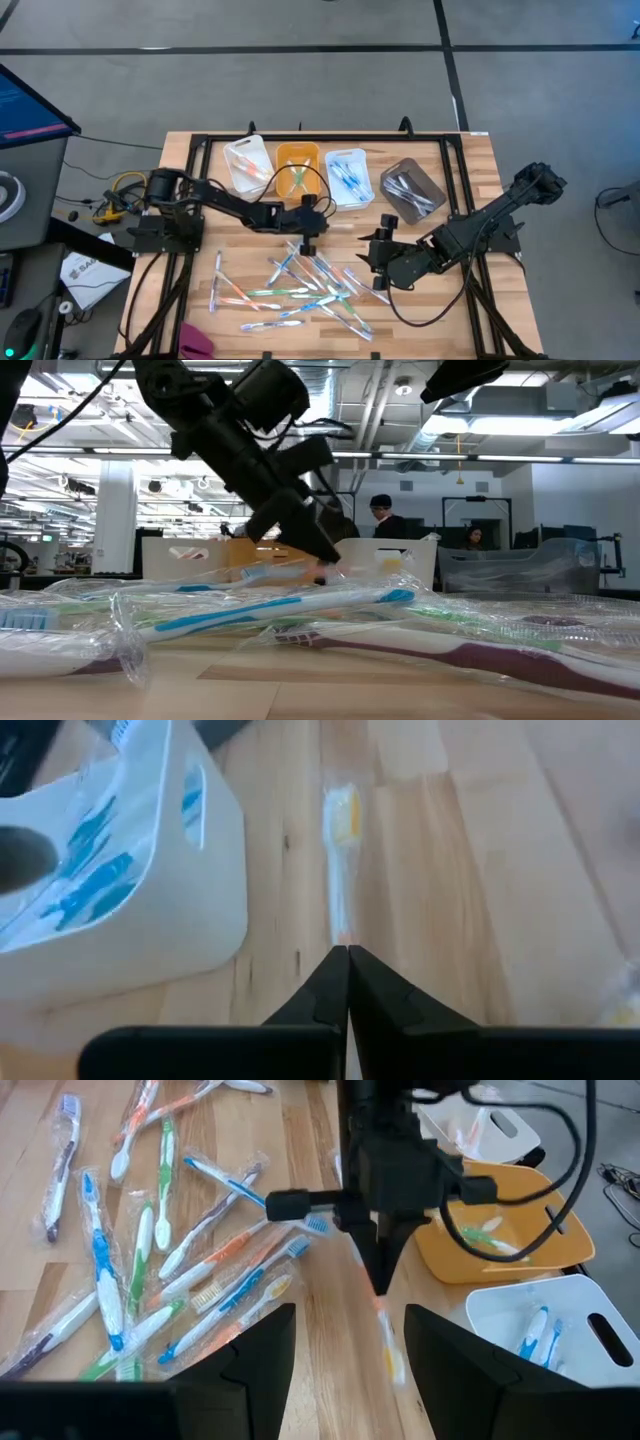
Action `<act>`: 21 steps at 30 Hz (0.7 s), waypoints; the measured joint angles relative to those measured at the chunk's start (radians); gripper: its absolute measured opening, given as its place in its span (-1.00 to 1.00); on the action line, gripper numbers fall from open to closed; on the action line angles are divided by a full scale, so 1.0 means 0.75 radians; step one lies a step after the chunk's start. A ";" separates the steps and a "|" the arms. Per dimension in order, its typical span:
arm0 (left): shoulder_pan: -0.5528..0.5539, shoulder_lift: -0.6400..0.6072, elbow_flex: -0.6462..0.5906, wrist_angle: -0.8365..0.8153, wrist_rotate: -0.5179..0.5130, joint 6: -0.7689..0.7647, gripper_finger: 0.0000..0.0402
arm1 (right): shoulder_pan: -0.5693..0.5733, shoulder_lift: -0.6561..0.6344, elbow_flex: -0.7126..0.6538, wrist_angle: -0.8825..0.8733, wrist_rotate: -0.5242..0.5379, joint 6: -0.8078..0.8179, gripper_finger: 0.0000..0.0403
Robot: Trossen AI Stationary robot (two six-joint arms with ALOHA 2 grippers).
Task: Pick & Place Toothbrushes
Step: Put the white orange toothbrush into the left white bin
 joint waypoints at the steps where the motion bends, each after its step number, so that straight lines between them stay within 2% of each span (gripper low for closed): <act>1: -0.002 -0.007 0.000 0.000 0.000 0.004 -1.00 | 0.000 0.000 0.000 0.000 0.000 0.000 -0.10; 8: -0.018 -0.114 0.000 -0.043 -0.060 0.044 -1.00 | 0.000 0.000 0.000 0.001 0.000 0.000 -0.10; 15: -0.094 -0.350 -0.012 -0.157 -0.077 0.053 -1.00 | 0.001 -0.001 0.000 0.001 0.000 0.011 -0.10; 19: -0.141 -0.523 -0.069 -0.232 -0.228 0.084 -1.00 | 0.003 -0.001 -0.001 0.001 0.000 0.012 -0.10; 21: -0.150 -0.613 -0.108 -0.271 -0.262 0.142 -1.00 | 0.005 -0.001 -0.001 0.003 -0.001 0.017 -0.10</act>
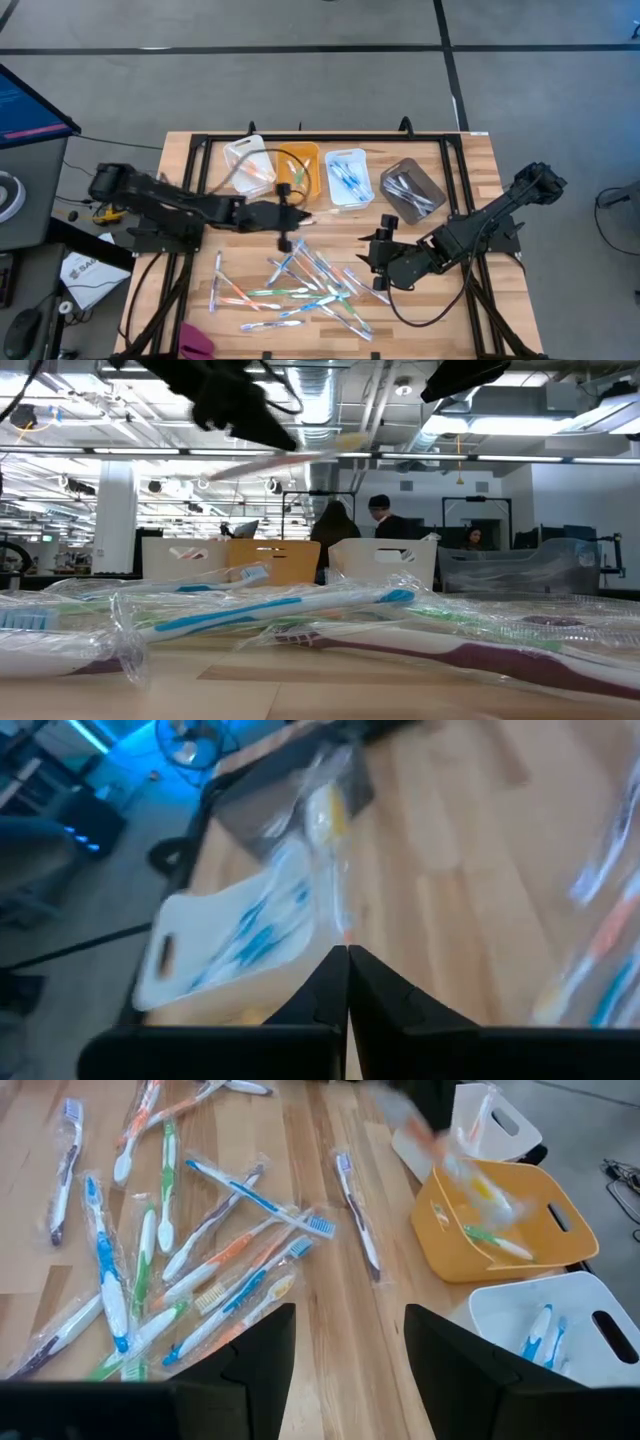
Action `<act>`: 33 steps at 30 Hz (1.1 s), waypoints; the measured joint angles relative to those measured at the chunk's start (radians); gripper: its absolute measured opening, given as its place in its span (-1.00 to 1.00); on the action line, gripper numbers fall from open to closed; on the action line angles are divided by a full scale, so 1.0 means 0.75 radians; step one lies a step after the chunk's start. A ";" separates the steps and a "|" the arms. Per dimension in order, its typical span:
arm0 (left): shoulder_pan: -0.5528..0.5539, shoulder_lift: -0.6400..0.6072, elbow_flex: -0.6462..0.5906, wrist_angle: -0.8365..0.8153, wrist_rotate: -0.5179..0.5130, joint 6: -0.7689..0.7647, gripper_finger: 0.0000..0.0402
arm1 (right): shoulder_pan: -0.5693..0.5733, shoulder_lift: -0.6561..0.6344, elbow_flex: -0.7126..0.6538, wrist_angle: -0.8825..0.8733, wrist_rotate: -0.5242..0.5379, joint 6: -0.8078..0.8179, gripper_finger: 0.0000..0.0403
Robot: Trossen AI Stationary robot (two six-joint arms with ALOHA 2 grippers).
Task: Pick & Place Toothbrushes
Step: Put the white orange toothbrush into the left white bin
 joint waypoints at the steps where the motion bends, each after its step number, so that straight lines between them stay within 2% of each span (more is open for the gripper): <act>1: -0.001 -0.041 -0.019 -0.035 -0.016 0.003 -1.00 | 0.000 0.000 0.000 -0.002 0.000 0.004 -0.10; 3: 0.006 -0.119 -0.046 -0.083 -0.065 0.005 -1.00 | 0.001 0.000 0.000 0.000 0.000 0.005 -0.10; 9: 0.091 -0.296 -0.082 -0.235 -0.324 -0.002 -1.00 | 0.001 0.000 0.000 0.012 0.000 0.005 -0.10; 12: 0.175 -0.354 -0.082 -0.309 -0.369 0.015 -1.00 | -0.002 0.000 0.000 0.019 0.000 0.005 -0.10; 19: 0.432 -0.402 -0.082 -0.427 -0.359 0.411 -1.00 | -0.005 0.000 0.000 0.018 -0.001 0.003 -0.10; 21: 0.520 -0.401 -0.082 -0.441 -0.309 0.484 -1.00 | -0.005 0.000 -0.003 0.021 -0.001 -0.001 -0.10; 25: 0.695 -0.399 -0.082 -0.506 0.004 0.625 -1.00 | -0.005 0.001 -0.017 0.018 -0.001 -0.002 -0.10; 27: 0.751 -0.399 -0.082 -0.537 0.105 0.723 -1.00 | -0.005 0.001 -0.016 0.021 -0.001 -0.002 -0.10; 33: 0.835 -0.414 -0.081 -0.702 0.124 1.250 -1.00 | -0.005 0.001 -0.016 0.017 -0.001 -0.025 -0.10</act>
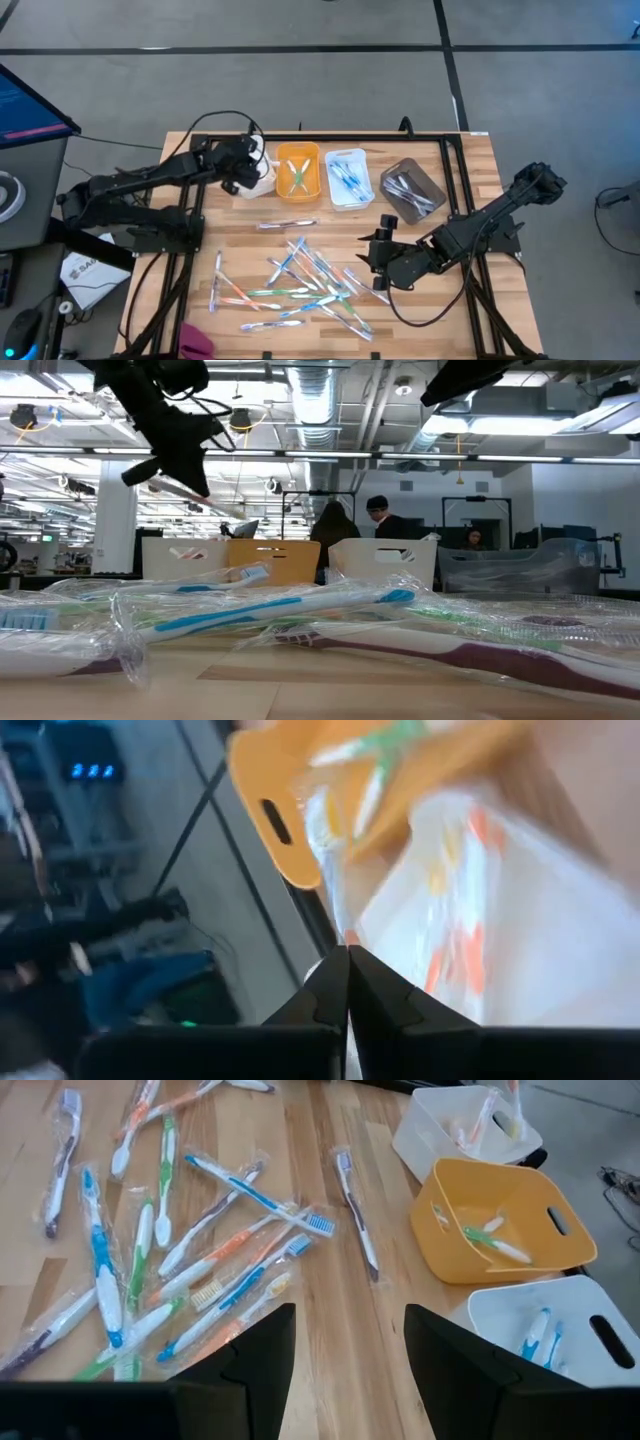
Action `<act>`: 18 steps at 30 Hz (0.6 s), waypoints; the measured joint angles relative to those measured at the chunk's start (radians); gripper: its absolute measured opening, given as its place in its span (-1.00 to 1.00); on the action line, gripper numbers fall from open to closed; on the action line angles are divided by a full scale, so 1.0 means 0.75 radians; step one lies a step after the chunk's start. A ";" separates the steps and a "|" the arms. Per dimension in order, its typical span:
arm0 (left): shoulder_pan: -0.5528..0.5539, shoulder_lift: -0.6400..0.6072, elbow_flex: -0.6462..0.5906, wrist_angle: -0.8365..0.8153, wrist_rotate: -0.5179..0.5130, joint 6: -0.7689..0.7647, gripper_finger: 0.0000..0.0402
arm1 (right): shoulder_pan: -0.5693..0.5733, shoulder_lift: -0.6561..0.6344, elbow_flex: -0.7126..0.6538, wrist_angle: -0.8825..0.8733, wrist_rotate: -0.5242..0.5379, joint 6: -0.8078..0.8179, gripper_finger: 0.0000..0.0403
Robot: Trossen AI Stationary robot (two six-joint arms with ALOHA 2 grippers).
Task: Pick & Place Toothbrushes
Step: Put the white orange toothbrush into the left white bin
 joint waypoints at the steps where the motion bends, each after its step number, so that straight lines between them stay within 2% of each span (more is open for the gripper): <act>1: 0.013 0.002 0.000 -0.010 0.000 0.049 -1.00 | 0.000 0.000 0.000 0.000 0.000 -0.015 -0.10; 4: 0.063 0.003 0.001 -0.013 0.013 0.103 -1.00 | -0.012 0.000 0.000 0.001 0.000 -0.050 -0.10; 7: 0.117 0.012 0.001 -0.019 0.086 0.108 -1.00 | -0.032 0.000 0.000 0.001 0.000 -0.055 -0.10; 13: 0.189 0.011 0.001 -0.049 0.084 0.173 -1.00 | -0.074 0.000 0.000 0.002 0.000 -0.054 -0.10; 15: 0.188 0.011 0.001 -0.073 0.156 0.162 -0.99 | -0.082 0.000 0.000 0.002 0.000 -0.051 -0.10; 18: 0.187 0.022 0.001 -0.074 0.351 0.109 -0.98 | -0.085 0.000 0.000 0.002 0.000 -0.051 -0.10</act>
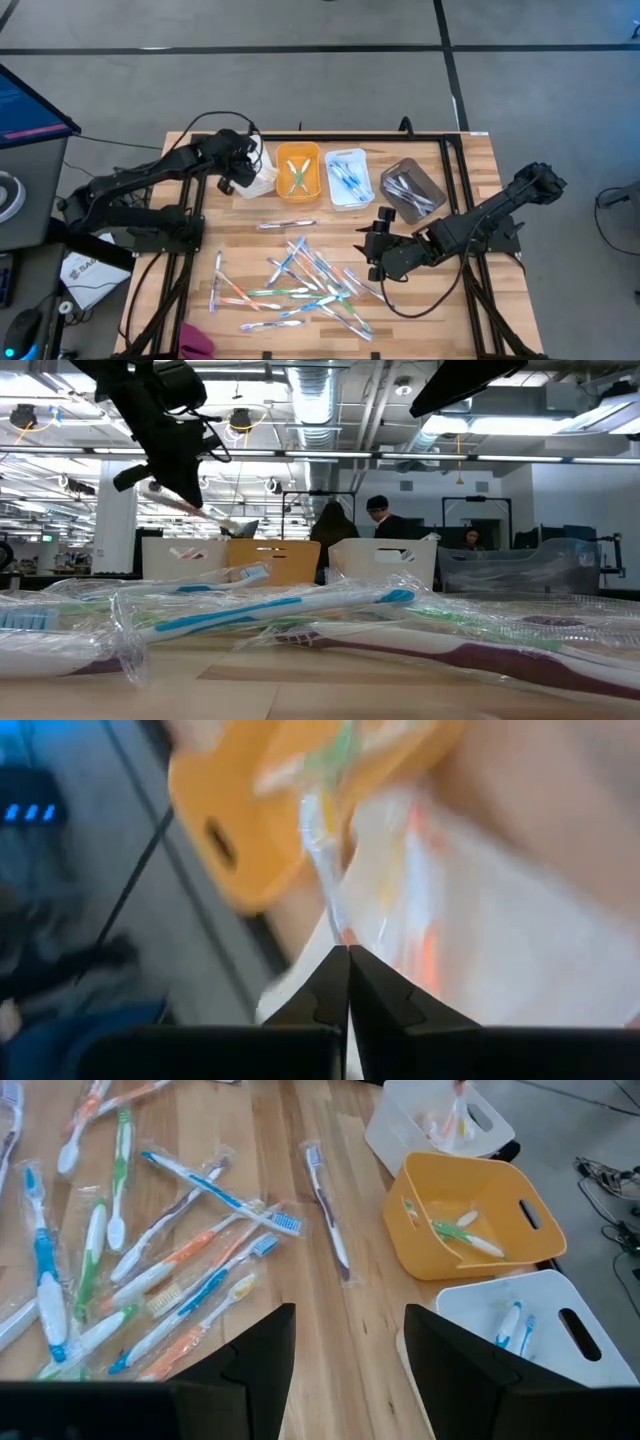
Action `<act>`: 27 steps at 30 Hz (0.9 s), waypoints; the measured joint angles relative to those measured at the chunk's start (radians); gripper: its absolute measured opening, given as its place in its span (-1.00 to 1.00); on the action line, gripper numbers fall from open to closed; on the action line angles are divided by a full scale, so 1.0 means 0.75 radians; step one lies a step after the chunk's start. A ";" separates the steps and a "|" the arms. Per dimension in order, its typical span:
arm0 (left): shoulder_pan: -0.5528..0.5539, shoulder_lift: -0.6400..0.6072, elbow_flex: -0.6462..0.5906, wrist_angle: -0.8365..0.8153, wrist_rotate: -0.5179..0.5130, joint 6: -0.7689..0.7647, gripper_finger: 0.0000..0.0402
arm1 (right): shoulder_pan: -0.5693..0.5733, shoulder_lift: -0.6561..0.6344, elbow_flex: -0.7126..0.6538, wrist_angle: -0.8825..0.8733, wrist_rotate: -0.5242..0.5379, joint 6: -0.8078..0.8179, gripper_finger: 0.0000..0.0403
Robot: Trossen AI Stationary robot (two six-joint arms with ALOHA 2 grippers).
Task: Pick & Place Toothbrushes
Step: Put the white orange toothbrush into the left white bin, then put the white violet toothbrush into the black transparent bin
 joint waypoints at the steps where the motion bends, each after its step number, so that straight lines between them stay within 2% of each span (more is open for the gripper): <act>1: 0.000 0.005 0.000 -0.002 0.045 -0.003 -0.98 | 0.002 0.000 0.000 0.000 0.000 0.000 -0.10; 6: 0.045 0.072 0.000 0.007 0.096 -0.027 -0.97 | 0.030 0.000 0.000 0.001 -0.001 0.001 -0.10; 9: 0.103 0.133 0.000 0.009 0.203 -0.050 -0.97 | 0.053 0.000 0.000 0.001 -0.001 0.001 -0.10; 13: 0.154 0.187 0.000 0.051 0.223 -0.045 -0.97 | 0.071 0.000 0.000 0.000 -0.001 0.001 -0.10; 20: 0.222 0.175 0.000 0.050 0.244 -0.042 -0.97 | 0.070 0.000 0.000 -0.014 -0.001 0.000 -0.10; 27: 0.230 0.108 0.000 0.071 0.244 -0.050 -0.97 | 0.070 0.000 0.000 -0.020 -0.001 0.019 -0.10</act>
